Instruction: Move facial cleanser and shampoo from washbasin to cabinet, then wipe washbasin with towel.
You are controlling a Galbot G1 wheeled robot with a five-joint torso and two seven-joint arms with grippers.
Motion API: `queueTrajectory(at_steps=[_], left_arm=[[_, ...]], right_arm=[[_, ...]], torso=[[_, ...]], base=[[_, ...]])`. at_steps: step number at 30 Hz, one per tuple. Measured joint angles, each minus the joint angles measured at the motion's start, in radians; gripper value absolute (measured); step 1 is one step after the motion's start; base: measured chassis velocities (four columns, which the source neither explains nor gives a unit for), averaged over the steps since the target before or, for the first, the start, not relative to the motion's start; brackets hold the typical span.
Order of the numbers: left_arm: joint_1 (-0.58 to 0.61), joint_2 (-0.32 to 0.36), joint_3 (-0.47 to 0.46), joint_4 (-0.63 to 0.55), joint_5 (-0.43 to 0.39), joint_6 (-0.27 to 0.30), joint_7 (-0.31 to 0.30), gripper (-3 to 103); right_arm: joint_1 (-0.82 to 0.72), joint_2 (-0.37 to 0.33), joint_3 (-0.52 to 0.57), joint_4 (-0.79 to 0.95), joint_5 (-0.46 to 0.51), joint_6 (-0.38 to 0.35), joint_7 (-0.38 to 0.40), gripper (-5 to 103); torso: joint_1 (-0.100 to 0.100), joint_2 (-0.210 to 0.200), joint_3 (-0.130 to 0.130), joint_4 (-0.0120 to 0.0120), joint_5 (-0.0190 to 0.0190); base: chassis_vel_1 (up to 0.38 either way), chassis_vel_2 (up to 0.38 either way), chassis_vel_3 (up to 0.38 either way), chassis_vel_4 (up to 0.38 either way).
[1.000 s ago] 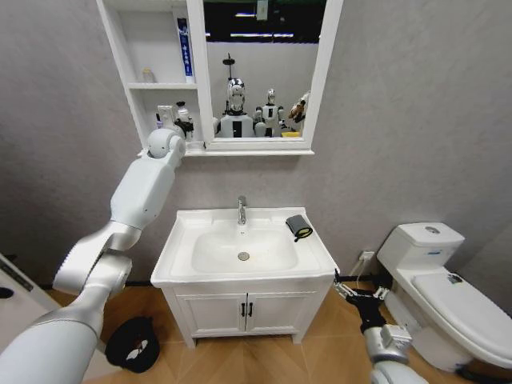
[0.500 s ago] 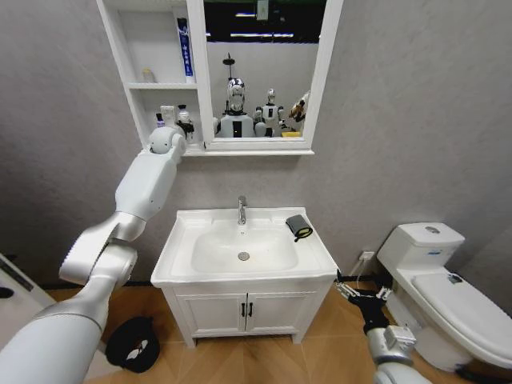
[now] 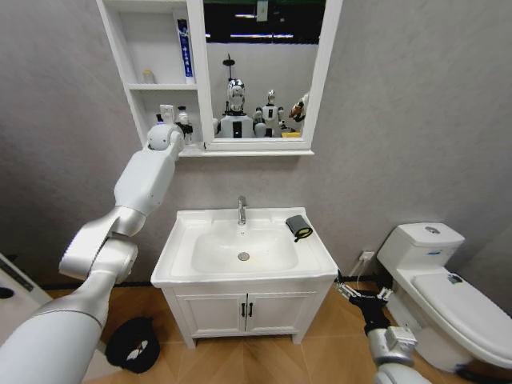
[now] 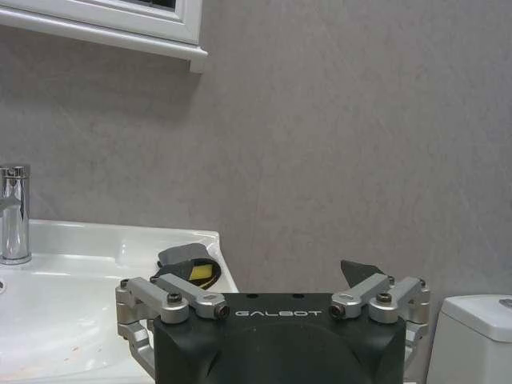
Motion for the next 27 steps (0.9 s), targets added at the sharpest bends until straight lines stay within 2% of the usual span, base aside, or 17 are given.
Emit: queueTrajectory(at_steps=[1,2,5,6,9,11,13,19,27], left_arm=[[0.0,-0.003,0.0,0.0,0.003,-0.002,0.0,57],[0.0,-0.003,0.0,0.0,0.003,-0.002,0.0,57],[0.0,-0.006,-0.002,0.002,0.011,-0.007,-0.002,74],[0.0,-0.006,-0.002,0.002,0.011,-0.007,-0.002,74],[0.002,0.0,-0.002,-0.001,0.014,-0.01,-0.003,90],[0.002,0.001,-0.002,-0.003,0.014,-0.01,-0.003,90],[0.003,0.006,-0.002,-0.011,0.012,-0.008,-0.003,98],[0.011,0.012,-0.003,-0.036,0.007,-0.004,-0.005,100],[0.053,0.059,0.0,-0.148,-0.038,0.034,-0.033,100]], right_arm=[[-0.001,0.001,-0.002,0.0,-0.001,0.001,-0.002,100],[-0.001,0.001,-0.002,0.0,-0.001,0.001,-0.002,100],[-0.004,0.003,-0.004,-0.001,-0.003,0.004,-0.005,100],[-0.004,0.003,-0.004,-0.001,-0.003,0.004,-0.005,100],[-0.009,0.004,-0.002,-0.001,-0.004,0.008,-0.007,100],[-0.009,0.004,-0.002,-0.001,-0.005,0.009,-0.007,100],[-0.008,0.005,-0.002,-0.002,-0.005,0.01,-0.007,100],[-0.008,0.005,-0.004,-0.002,-0.006,0.01,-0.007,100],[-0.008,0.006,-0.006,-0.006,-0.01,0.015,-0.007,100]], torso=[[0.0,0.0,0.0,-0.0001,-0.0002],[0.0,0.0,0.0,-0.0001,-0.0002],[0.0,0.0,0.0,-0.0005,-0.0002],[0.0,0.0,0.0,-0.0005,-0.0002],[0.0,0.0,0.0,-0.0002,-0.0004],[0.0,0.0,0.0,-0.0001,-0.0004],[0.0,0.0,0.0,-0.0001,-0.0004],[0.0,0.0,0.0,-0.0002,-0.0003],[0.0,0.0,0.0,-0.0002,-0.0003]], base=[[0.0,0.0,0.0,0.0],[0.0,0.0,0.0,0.0],[0.0,0.0,0.0,0.0],[0.0,0.0,0.0,0.0],[0.0,0.0,0.0,0.0],[0.0,0.0,0.0,0.0],[0.0,0.0,0.0,0.0],[0.0,0.0,0.0,0.0],[0.0,0.0,0.0,0.0]])
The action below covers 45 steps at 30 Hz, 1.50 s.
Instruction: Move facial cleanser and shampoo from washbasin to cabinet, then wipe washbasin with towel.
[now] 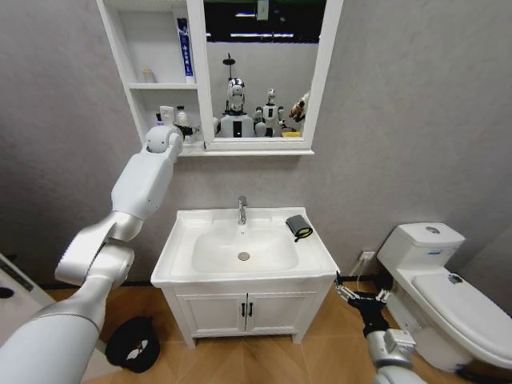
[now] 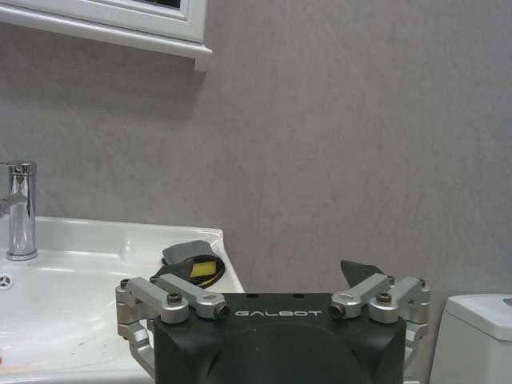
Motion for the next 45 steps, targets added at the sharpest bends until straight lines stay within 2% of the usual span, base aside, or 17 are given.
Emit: queueTrajectory(at_steps=[7,10,13,17,18,20,21,23,24,25,26,29,30,33,39,42,45], left_arm=[[0.051,0.05,-0.003,-0.115,-0.053,0.032,-0.032,100],[0.116,0.084,-0.014,-0.249,-0.12,0.056,-0.093,100],[0.152,0.096,-0.029,-0.314,-0.132,0.06,-0.115,100],[0.278,0.134,-0.1,-0.503,-0.199,0.075,-0.189,100],[0.278,0.134,-0.1,-0.503,-0.199,0.075,-0.189,100],[0.406,0.187,-0.193,-0.64,-0.229,0.083,-0.212,100],[0.406,0.187,-0.193,-0.64,-0.229,0.083,-0.212,100],[0.57,0.241,-0.294,-0.778,-0.224,0.074,-0.212,100],[0.57,0.241,-0.294,-0.778,-0.224,0.074,-0.212,100],[0.688,0.269,-0.344,-0.856,-0.216,0.055,-0.208,100],[0.688,0.269,-0.344,-0.856,-0.216,0.055,-0.208,100],[1.018,0.294,-0.474,-1.015,-0.147,-0.029,-0.175,100],[1.018,0.294,-0.474,-1.015,-0.147,-0.029,-0.175,100],[1.204,0.255,-0.529,-1.111,-0.089,-0.099,-0.172,100],[1.309,0.202,-0.537,-1.156,0.031,-0.19,-0.163,100],[1.381,0.168,-0.561,-1.162,0.132,-0.247,-0.12,100],[1.436,0.146,-0.585,-1.178,0.163,-0.257,-0.104,100]], right_arm=[[0.001,0.003,-0.005,-0.002,-0.004,0.002,0.0,100],[0.0,0.004,-0.007,-0.007,-0.011,0.008,-0.003,100],[-0.001,0.005,-0.01,-0.007,-0.014,0.01,-0.005,100],[0.004,0.002,-0.013,0.006,-0.014,0.002,-0.002,100],[0.004,0.002,-0.013,0.006,-0.014,0.002,-0.002,100],[0.015,-0.01,-0.009,0.024,0.004,-0.027,0.013,100],[0.015,-0.01,-0.009,0.024,0.004,-0.027,0.013,100],[0.037,-0.026,-0.008,0.04,0.019,-0.06,0.05,100],[0.037,-0.026,-0.008,0.04,0.019,-0.06,0.05,100],[0.051,-0.036,-0.011,0.048,0.029,-0.083,0.075,100],[0.051,-0.036,-0.011,0.048,0.029,-0.083,0.075,100],[0.078,-0.052,-0.02,0.069,0.06,-0.141,0.129,100],[0.078,-0.052,-0.02,0.069,0.06,-0.141,0.129,100],[0.109,-0.078,-0.014,0.073,0.091,-0.169,0.154,100],[0.158,-0.128,0.005,0.087,0.182,-0.228,0.173,100],[0.19,-0.17,0.01,0.099,0.272,-0.276,0.174,100],[0.213,-0.206,0.012,0.098,0.302,-0.289,0.159,100]], torso=[[0.0,0.0,0.0,0.0001,0.0],[0.0,0.0,0.0,0.0,0.0],[0.0,0.0,0.0,-0.0002,0.0001],[0.0,0.0,0.0,-0.0004,0.0],[0.0,0.0,0.0,-0.0004,0.0],[0.0,0.0,0.0,-0.0002,0.0],[0.0,0.0,0.0,-0.0002,0.0],[0.0,0.0,0.0,0.0001,-0.0002],[0.0,0.0,0.0,0.0001,-0.0002],[0.0,0.0,0.0,0.0004,-0.0001],[0.0,0.0,0.0,0.0004,-0.0001],[0.0,0.0,0.0,0.0006,-0.0004],[0.0,0.0,0.0,0.0006,-0.0004],[0.0,0.0,0.0,-0.0001,0.0],[0.0,0.0,0.0,-0.0005,0.0003],[0.0,0.0,0.0,-0.0001,0.0001],[0.0,0.0,0.0,0.0002,0.0]], base=[[0.0,0.0,0.0,0.0],[0.0,0.0,0.0,0.0],[0.0,0.0,0.0,0.0],[0.0,0.0,0.0,0.0],[0.0,0.0,0.0,0.0],[0.0,0.0,0.0,0.0],[0.0,0.0,0.0,0.0],[0.0,0.0,0.0,0.0],[0.0,0.0,0.0,0.0],[0.0,0.0,0.0,0.0],[0.0,0.0,0.0,0.0],[0.0,0.0,0.0,0.0],[0.0,0.0,0.0,0.0],[0.0,0.0,0.0,0.0],[0.0,0.0,0.0,0.0],[0.0,0.0,0.0,0.0],[0.0,0.0,0.0,0.0]])
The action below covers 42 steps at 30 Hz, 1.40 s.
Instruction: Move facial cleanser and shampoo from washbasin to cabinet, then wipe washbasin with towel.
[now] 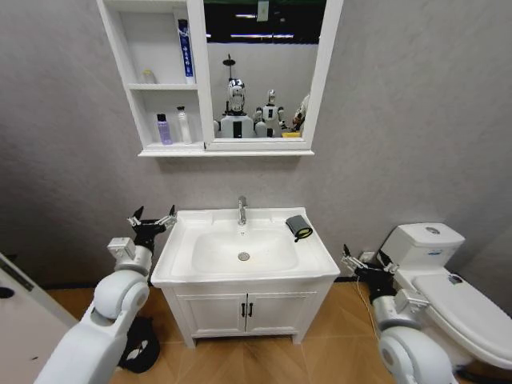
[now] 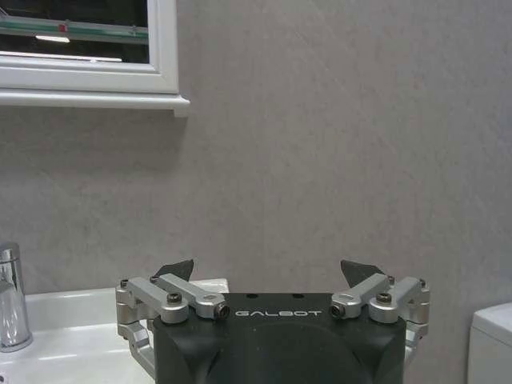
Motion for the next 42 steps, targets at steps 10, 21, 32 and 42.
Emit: queueTrajectory(at_steps=[10,21,32,42], left_arm=[[0.067,-0.009,-0.002,-0.032,0.047,-0.015,0.039,100],[0.146,-0.048,0.001,-0.041,0.102,-0.035,0.07,100],[0.106,-0.033,-0.002,-0.033,0.075,-0.019,0.063,100],[0.158,-0.056,-0.005,-0.045,0.094,-0.003,0.046,100]], right_arm=[[-0.023,0.022,0.016,0.016,-0.025,0.006,-0.044,100],[-0.041,0.018,0.04,0.023,-0.023,0.014,-0.053,100],[-0.046,0.035,0.024,0.008,-0.029,0.0,-0.037,100],[0.159,-0.263,0.081,-0.16,0.236,-0.229,0.076,100]], torso=[[0.0,0.0,0.0,-0.0005,0.0001],[0.0,0.0,0.0,-0.0001,0.0],[0.001,-0.001,0.0,-0.0006,0.0],[0.0,0.0,0.0,0.0001,0.0001]], base=[[0.0,0.0,0.0,0.0],[-0.022,0.024,0.021,-0.02],[-0.12,0.119,0.1,-0.109],[0.0,-0.002,-0.006,0.0]])
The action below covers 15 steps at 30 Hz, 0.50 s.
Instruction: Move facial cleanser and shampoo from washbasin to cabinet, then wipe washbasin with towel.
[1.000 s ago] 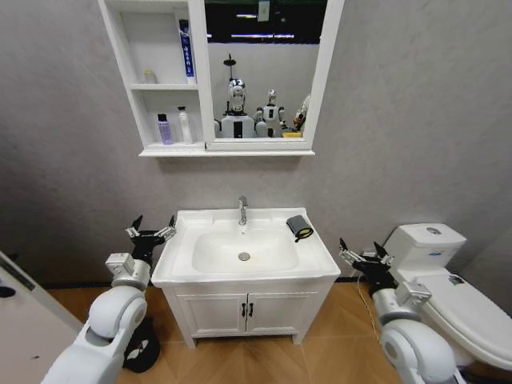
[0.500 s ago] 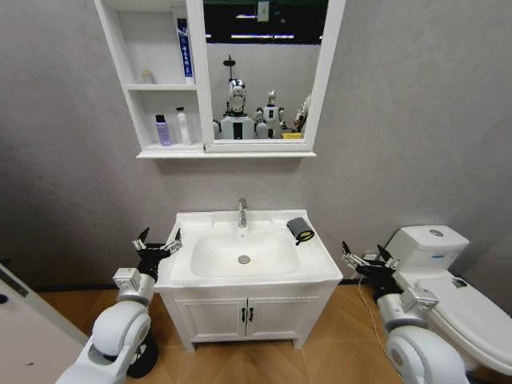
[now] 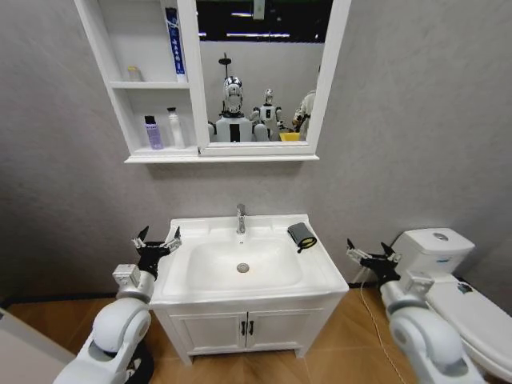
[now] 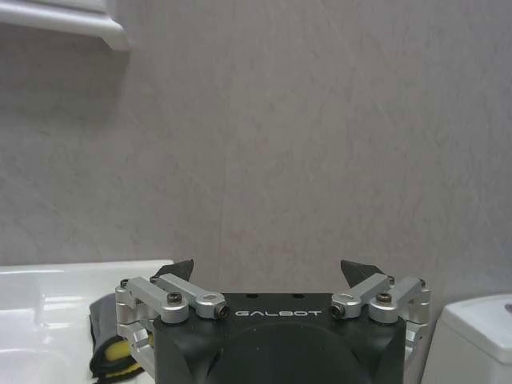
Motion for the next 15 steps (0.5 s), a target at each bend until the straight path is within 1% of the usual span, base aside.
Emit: queueTrajectory(at_steps=[1,2,5,6,7,8,9,10,11,12,13,15], left_arm=[[0.005,-0.004,-0.002,0.001,0.006,-0.002,0.002,100],[0.005,-0.004,-0.002,0.001,0.006,-0.002,0.002,100],[0.014,-0.012,-0.002,0.005,0.023,-0.006,0.005,100],[0.014,-0.012,-0.002,0.005,0.023,-0.006,0.005,100],[0.012,-0.012,0.003,0.008,0.026,-0.007,0.005,100],[0.002,-0.011,0.014,0.016,0.027,-0.007,0.005,100],[-0.008,-0.008,0.023,0.023,0.028,-0.007,0.006,100],[-0.008,-0.008,0.023,0.023,0.028,-0.007,0.006,100],[-0.015,-0.006,0.029,0.03,0.03,-0.007,0.008,100],[-0.017,-0.005,0.033,0.035,0.031,-0.007,0.01,100],[-0.017,-0.005,0.033,0.035,0.031,-0.007,0.01,100],[-0.018,-0.002,0.034,0.044,0.033,-0.007,0.018,100]], right_arm=[[0.024,-0.027,0.001,-0.031,0.047,-0.02,0.007,100],[0.024,-0.027,0.001,-0.031,0.047,-0.02,0.007,100],[0.112,-0.114,-0.018,-0.162,0.211,-0.085,-0.005,100],[0.112,-0.114,-0.018,-0.162,0.211,-0.085,-0.005,100],[0.138,-0.141,-0.029,-0.2,0.242,-0.095,-0.02,100],[0.166,-0.179,-0.04,-0.244,0.265,-0.103,-0.051,100],[0.181,-0.201,-0.047,-0.265,0.269,-0.103,-0.077,100],[0.181,-0.201,-0.047,-0.265,0.269,-0.103,-0.077,100],[0.207,-0.231,-0.061,-0.294,0.265,-0.103,-0.119,100],[0.229,-0.252,-0.073,-0.314,0.255,-0.095,-0.158,100],[0.229,-0.252,-0.073,-0.314,0.255,-0.095,-0.158,100],[0.265,-0.286,-0.099,-0.344,0.22,-0.08,-0.236,100]], torso=[[0.0,0.0,0.0,-0.0001,0.0001],[0.0,0.0,0.0,-0.0001,0.0001],[0.0,0.0,0.0,-0.0005,0.0003],[0.0,0.0,0.0,-0.0005,0.0003],[0.0,0.0,0.0,-0.0003,0.0005],[0.001,0.0,0.0,-0.0001,0.0003],[0.001,0.0,0.0,-0.0004,0.0001],[0.001,0.0,0.0,-0.0004,0.0001],[0.001,0.0,0.0,-0.0008,0.0],[0.001,0.0,0.0,-0.0007,-0.0001],[0.001,0.0,0.0,-0.0007,-0.0001],[0.001,0.0,0.0,-0.0005,-0.0001]], base=[[0.0,0.0,0.0,0.0],[0.0,0.0,0.0,0.0],[0.0,0.0,0.0,0.0],[0.0,0.0,0.0,0.0],[0.0,0.0,0.0,0.0],[0.0,0.0,0.0,0.0],[0.0,0.0,0.0,0.0],[0.0,0.0,0.0,0.0],[0.0,0.0,0.0,0.0],[0.0,0.0,0.0,0.0],[0.0,0.0,0.0,0.0],[0.0,0.0,0.0,0.0]])
